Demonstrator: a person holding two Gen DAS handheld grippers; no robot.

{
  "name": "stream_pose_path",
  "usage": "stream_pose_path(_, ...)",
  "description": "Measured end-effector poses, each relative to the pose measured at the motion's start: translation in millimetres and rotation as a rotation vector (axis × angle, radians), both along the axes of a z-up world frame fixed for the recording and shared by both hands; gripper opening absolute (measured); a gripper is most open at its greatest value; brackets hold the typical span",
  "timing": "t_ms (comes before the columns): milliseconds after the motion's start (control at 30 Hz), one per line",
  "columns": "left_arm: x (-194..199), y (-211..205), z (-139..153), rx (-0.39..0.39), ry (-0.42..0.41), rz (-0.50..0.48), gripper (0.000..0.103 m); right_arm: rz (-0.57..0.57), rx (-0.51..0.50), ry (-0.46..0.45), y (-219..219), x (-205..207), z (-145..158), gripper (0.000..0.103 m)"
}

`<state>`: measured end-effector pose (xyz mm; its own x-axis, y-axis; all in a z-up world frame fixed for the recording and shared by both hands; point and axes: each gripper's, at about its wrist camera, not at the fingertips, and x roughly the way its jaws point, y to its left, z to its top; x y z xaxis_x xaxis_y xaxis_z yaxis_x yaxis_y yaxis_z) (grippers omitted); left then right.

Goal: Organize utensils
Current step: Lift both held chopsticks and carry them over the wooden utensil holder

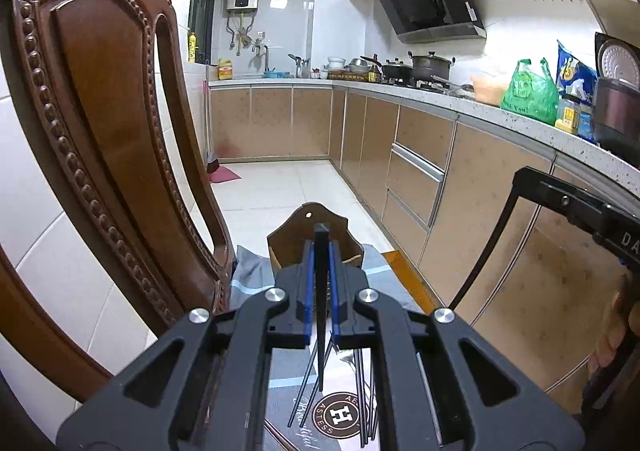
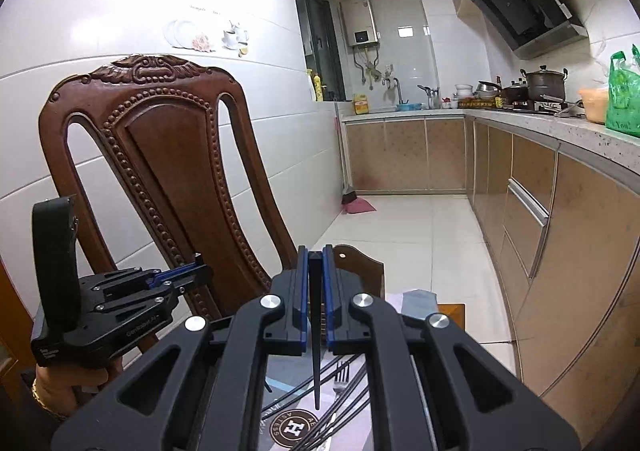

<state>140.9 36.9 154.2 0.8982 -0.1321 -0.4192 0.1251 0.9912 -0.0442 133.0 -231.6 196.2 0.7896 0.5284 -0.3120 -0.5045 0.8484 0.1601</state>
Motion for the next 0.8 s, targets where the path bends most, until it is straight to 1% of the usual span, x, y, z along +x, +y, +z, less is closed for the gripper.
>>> stream_pose_path(233, 4.9, 7.5, -1.2, -0.004, 0.003, 0.012, 0.006, -0.009, -0.019, 0.009, 6.1, 7.1, -8.3, 0.007)
stream_pose_path(433, 9.1, 18.5, -0.3, -0.026, 0.007, 0.026, 0.006, -0.017, -0.039, -0.011, 15.8, 6.7, -10.5, 0.007)
stream_pose_path(533, 8.3, 23.5, 2.0, -0.035, 0.0, 0.031, 0.006, -0.015, -0.034, -0.018, 18.8, 8.5, -9.1, 0.007)
stream_pose_path(667, 6.3, 36.4, 7.7, -0.05, -0.026, 0.045, 0.006, -0.035, -0.048, -0.044, 29.1, 15.3, 0.8, 0.007)
stream_pose_path(733, 5.6, 44.7, 10.8, -0.073, -0.035, 0.047, 0.006, -0.053, -0.054, -0.076, 36.1, 21.9, 12.1, 0.007)
stream_pose_path(800, 4.3, 48.9, 12.8, -0.074, -0.044, 0.054, 0.006, -0.071, -0.063, -0.096, 43.0, 32.9, 22.1, 0.007)
